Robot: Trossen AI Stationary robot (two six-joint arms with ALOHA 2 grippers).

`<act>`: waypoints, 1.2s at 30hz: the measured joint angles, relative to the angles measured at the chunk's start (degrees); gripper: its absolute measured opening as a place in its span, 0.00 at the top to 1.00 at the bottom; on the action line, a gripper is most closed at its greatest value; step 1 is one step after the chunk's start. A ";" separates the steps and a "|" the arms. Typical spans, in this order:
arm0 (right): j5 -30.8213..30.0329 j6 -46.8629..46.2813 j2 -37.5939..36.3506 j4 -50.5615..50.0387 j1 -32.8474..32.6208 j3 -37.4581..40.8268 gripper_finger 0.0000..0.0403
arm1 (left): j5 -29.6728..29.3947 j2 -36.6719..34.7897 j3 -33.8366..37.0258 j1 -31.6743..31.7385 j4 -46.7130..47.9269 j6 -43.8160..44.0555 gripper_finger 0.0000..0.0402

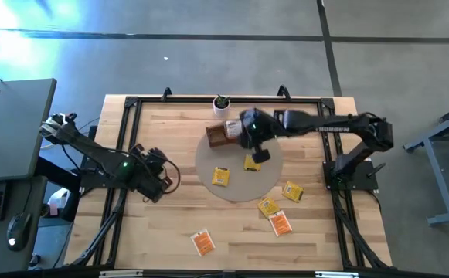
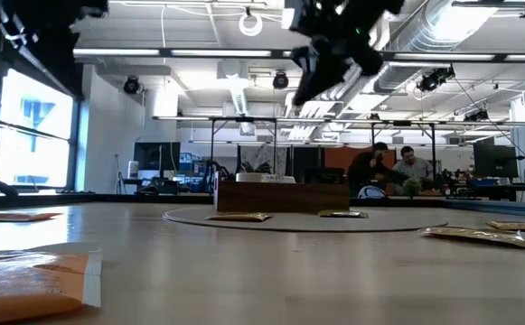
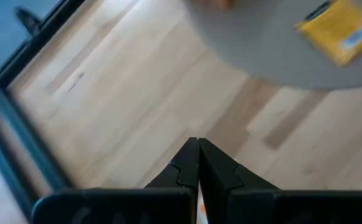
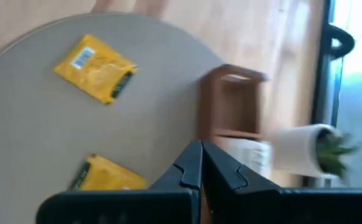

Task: Pick & Place Tea
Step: Put the bottom orange tea bag into the middle section of the wooden organizer

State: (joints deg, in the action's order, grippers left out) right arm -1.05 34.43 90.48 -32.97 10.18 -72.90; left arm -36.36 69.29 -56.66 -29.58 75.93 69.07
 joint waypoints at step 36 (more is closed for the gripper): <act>-7.03 -3.97 -4.44 62.02 -25.37 35.88 0.85 | 32.60 27.54 10.31 -1.32 -80.06 -20.52 0.63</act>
State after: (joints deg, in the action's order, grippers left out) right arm -8.07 30.46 86.04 29.05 -15.20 -37.01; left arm -3.76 96.83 -46.35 -30.90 -4.13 48.55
